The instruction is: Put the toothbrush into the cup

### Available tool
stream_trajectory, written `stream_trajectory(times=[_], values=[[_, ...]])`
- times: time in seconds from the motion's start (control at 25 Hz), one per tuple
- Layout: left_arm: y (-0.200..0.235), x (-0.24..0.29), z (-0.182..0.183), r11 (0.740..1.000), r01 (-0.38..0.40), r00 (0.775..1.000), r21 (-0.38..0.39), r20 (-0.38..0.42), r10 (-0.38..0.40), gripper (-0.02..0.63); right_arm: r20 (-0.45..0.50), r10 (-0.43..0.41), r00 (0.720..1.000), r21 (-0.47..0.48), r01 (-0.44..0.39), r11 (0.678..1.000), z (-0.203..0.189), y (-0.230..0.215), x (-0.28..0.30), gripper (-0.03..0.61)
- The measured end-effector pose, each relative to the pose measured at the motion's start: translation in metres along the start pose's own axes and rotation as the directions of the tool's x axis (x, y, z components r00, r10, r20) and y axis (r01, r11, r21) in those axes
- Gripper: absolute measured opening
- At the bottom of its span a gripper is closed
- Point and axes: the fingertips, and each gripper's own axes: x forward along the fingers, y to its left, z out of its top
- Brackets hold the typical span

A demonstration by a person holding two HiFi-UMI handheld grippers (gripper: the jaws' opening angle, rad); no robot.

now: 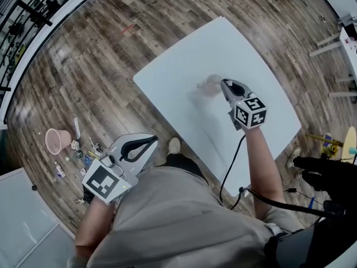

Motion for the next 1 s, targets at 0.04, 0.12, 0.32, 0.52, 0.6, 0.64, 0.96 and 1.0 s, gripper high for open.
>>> stream_trajectory(times=[0.04, 0.12, 0.32, 0.52, 0.6, 0.64, 0.96, 1.0], values=[[0.001, 0.0, -0.001, 1.0, 0.0, 1.0, -0.002, -0.001, 0.0, 0.006, -0.003, 0.001, 1.0, 0.008, -0.001, 1.0, -0.002, -0.002, 0.002, 0.025], [0.002, 0.0, -0.003, 1.0, -0.001, 1.0, -0.004, -0.006, 0.001, 0.006, -0.008, 0.005, 1.0, 0.028, -0.005, 1.0, -0.007, -0.005, 0.004, 0.025], [0.005, 0.004, -0.006, 1.0, 0.0, 1.0, -0.011, -0.017, 0.0, 0.006, -0.009, 0.024, 1.0, 0.094, -0.023, 0.995, -0.016, -0.017, 0.01, 0.025], [0.009, 0.006, -0.006, 1.0, 0.006, 1.0, -0.019, -0.026, -0.006, 0.006, 0.021, 0.041, 0.999, 0.179, -0.044, 0.983, -0.02, -0.027, 0.013, 0.025], [0.011, 0.006, -0.007, 1.0, 0.008, 1.0, -0.018, -0.029, -0.009, 0.006, 0.037, 0.046, 0.998, 0.212, -0.053, 0.976, -0.021, -0.031, 0.014, 0.025], [0.011, 0.007, -0.007, 1.0, 0.01, 0.999, -0.018, -0.03, -0.01, 0.006, 0.045, 0.048, 0.998, 0.227, -0.057, 0.972, -0.022, -0.033, 0.014, 0.025], [0.014, 0.012, -0.006, 1.0, 0.017, 0.999, -0.018, -0.032, -0.018, 0.006, 0.094, 0.063, 0.994, 0.322, -0.091, 0.942, -0.029, -0.047, 0.011, 0.025], [0.014, 0.012, -0.007, 1.0, 0.018, 0.999, -0.019, -0.032, -0.019, 0.006, 0.098, 0.066, 0.993, 0.325, -0.095, 0.941, -0.03, -0.048, 0.011, 0.025]])
